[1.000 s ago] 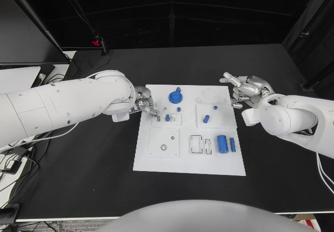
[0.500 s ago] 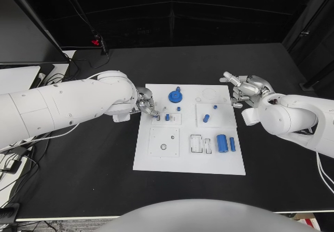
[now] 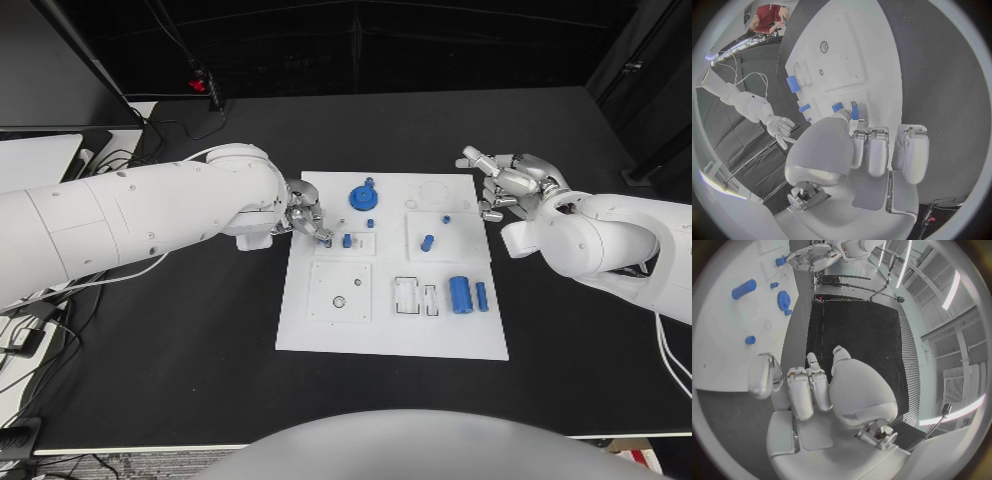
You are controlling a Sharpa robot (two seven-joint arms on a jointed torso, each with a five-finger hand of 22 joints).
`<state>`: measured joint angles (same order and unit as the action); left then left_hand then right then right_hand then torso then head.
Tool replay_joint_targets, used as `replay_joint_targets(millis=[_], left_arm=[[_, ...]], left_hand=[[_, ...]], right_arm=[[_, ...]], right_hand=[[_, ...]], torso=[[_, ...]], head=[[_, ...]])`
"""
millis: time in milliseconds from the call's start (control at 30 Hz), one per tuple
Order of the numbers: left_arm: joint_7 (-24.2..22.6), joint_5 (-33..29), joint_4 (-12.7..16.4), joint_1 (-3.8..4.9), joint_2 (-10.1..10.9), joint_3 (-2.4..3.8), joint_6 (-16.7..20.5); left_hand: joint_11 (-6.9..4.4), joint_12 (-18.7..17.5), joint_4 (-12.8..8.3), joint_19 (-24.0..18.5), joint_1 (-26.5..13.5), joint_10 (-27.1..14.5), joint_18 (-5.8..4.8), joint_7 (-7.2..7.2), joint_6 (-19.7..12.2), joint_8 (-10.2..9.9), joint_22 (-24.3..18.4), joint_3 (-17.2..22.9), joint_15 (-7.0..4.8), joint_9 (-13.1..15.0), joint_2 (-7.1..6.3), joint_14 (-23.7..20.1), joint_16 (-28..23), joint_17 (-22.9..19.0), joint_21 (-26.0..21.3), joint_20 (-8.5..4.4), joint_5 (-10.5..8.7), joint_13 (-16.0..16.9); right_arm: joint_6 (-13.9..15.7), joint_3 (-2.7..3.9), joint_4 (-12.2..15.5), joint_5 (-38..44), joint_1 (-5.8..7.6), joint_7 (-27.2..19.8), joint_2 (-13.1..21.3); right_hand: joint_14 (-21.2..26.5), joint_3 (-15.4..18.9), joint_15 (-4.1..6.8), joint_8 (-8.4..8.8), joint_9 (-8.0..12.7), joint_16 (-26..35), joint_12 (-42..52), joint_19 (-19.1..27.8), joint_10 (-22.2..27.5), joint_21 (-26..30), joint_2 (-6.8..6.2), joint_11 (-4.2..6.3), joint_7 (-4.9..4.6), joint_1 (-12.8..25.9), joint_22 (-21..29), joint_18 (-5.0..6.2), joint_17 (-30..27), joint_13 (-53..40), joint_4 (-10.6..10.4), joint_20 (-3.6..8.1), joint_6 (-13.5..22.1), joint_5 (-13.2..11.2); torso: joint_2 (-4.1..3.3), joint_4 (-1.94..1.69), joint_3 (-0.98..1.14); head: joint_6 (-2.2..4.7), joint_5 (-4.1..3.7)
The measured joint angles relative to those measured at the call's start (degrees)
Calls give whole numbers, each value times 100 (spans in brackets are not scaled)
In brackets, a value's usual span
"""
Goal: Assemble the parts on the task board
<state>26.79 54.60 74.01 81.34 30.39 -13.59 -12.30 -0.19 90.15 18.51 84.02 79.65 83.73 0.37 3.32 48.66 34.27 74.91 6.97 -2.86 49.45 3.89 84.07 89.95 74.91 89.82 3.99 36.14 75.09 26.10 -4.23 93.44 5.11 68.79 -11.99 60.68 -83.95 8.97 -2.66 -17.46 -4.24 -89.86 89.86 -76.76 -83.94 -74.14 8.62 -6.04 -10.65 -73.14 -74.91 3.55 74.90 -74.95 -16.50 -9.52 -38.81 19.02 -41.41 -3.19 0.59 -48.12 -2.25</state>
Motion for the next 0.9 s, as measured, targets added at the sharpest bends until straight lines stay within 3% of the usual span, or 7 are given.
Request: replay_joint_targets(millis=[900], left_arm=[[0,-7,-135,-5,-73,23,-227]], left_hand=[[10,16,32,0,-2,-10,0,23,-3,-22,0,32,9,14,2,-7,0,0,0,0,-2,-2]], right_arm=[[0,0,1,0,-1,0,9]], right_hand=[[0,0,0,0,0,0,0,0,0,0,0,0,0,0,0,0,0,0,0,0,0,0]], torso=[[3,-2,-1]], head=[[-4,-7]])
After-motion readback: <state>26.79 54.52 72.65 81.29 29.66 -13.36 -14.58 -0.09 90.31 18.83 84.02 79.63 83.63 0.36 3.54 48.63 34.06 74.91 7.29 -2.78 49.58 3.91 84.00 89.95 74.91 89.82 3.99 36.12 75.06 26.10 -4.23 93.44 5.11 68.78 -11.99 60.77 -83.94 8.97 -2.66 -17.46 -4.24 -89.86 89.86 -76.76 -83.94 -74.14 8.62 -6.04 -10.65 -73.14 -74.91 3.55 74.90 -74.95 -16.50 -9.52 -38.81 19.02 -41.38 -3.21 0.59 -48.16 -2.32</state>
